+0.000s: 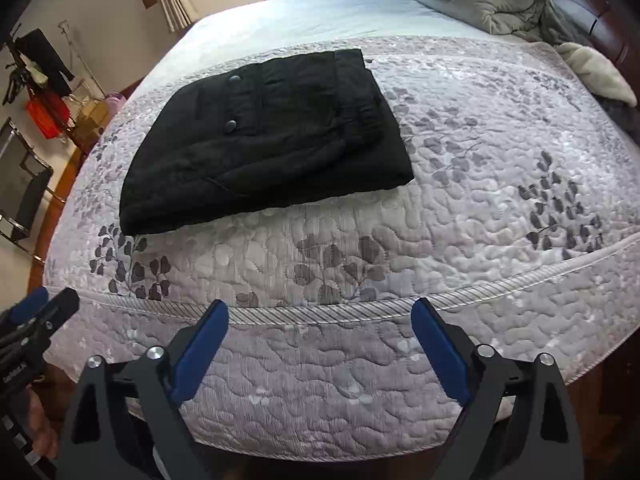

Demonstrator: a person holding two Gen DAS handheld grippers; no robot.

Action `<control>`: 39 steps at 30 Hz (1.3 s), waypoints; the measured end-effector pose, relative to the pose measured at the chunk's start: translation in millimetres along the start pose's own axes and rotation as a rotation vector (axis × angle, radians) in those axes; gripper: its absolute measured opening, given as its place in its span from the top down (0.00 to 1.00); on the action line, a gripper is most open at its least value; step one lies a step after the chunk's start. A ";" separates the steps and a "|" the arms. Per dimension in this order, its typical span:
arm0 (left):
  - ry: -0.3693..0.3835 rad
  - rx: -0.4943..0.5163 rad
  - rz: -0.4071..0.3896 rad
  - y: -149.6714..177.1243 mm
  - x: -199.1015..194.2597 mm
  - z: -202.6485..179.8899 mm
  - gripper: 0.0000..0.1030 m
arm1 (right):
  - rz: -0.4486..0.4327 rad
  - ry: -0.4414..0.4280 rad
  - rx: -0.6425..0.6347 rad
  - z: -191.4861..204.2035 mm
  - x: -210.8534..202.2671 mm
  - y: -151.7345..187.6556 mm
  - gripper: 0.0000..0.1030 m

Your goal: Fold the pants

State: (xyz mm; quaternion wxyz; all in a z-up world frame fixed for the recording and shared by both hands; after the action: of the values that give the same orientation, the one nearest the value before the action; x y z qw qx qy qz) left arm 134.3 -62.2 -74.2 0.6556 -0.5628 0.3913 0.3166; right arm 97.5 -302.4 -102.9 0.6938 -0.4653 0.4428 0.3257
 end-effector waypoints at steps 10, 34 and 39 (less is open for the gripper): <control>0.026 0.007 -0.020 -6.4 -11.7 -8.7 0.06 | 0.016 -0.024 0.010 6.7 -3.7 0.3 0.08; -0.005 0.020 -0.015 -21.6 -2.5 -7.9 0.06 | 0.027 0.010 -0.007 7.3 8.2 -9.0 0.08; -0.003 0.023 -0.009 -22.7 0.4 -8.0 0.06 | 0.042 0.014 -0.011 7.4 13.6 -6.8 0.08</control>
State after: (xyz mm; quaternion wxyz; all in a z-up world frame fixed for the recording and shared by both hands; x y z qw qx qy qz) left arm 152.6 -73.8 -63.9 0.6640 -0.5567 0.3915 0.3097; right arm 111.1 -297.4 -111.7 0.6812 -0.4620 0.4554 0.3393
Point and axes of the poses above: each gripper's, at about its wrist camera, not at the fingertips, and x roughly the way its jaws point, z to its left, y to its underside, the point moved 8 cm from there along x, roughly the way its jaws point, and after that the axes turned 8 degrees about x, right-handed, at the moved point
